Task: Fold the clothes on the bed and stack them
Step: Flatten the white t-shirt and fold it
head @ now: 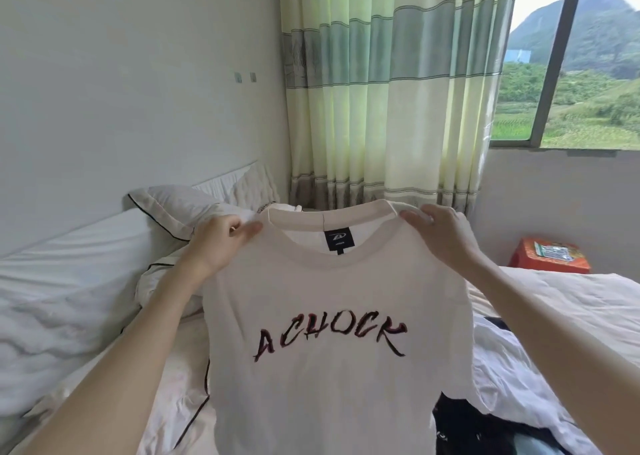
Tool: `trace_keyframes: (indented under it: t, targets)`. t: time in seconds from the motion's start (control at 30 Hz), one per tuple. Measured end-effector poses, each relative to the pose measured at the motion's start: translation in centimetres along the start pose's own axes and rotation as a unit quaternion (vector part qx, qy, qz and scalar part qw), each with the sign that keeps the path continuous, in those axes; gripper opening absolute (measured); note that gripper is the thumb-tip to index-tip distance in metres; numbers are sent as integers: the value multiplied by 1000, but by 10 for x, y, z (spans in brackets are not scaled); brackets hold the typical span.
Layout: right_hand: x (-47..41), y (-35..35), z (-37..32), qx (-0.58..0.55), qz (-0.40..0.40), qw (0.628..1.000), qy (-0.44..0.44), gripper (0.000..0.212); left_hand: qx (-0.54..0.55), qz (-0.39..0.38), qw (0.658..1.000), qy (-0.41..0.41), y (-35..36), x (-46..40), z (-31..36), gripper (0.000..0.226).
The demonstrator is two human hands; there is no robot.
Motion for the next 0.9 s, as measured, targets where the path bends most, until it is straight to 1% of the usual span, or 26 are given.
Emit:
trace_keyframes:
  t: [0.07,0.1,0.17,0.23,0.3,0.37,0.43,0.5,0.67,0.77,0.9]
  targets:
    - [4,2,10,20,-10,1000,15,49,17,-9,1000,-5,1,8,-7,53]
    - [6,3,14,22,-15,1000,11,48,24,-13,1000,-7,3,12,-11,53]
    - [9,6,21,13,-42,999,-3,44,43,-32,998,-13,10,24,-19,41]
    - [16,12,32,-6,-90,996,-13,40,46,-49,998,-21,21,39,-28,26]
    - [27,23,43,-11,-137,990,-35,36,56,-58,996,-39,37,57,-41,23]
    - [41,33,50,-5,-153,987,-56,34,72,-47,993,-78,53,76,-52,18]
    - [57,39,54,-7,-132,989,-65,31,60,5,993,-106,62,92,-56,18]
    - [74,40,54,-21,-96,994,-54,30,47,50,990,-121,66,108,-55,22]
    - [117,27,47,-45,-35,998,-6,30,26,110,985,-129,67,151,-39,36]
    - [151,10,37,-40,-1,999,-1,31,84,124,980,-127,61,183,-29,40]
    - [218,-13,20,-13,58,998,-14,34,129,137,975,-116,43,243,-20,26]
Point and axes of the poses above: each hand's wrist, its own x-axis away from the middle knuckle, its own y-axis out of the palm, z = x × y, the point moved 2 cm from there along -x, towards the middle knuckle, and after that the axes turned 9 degrees about -z, right-handed, at the moved point
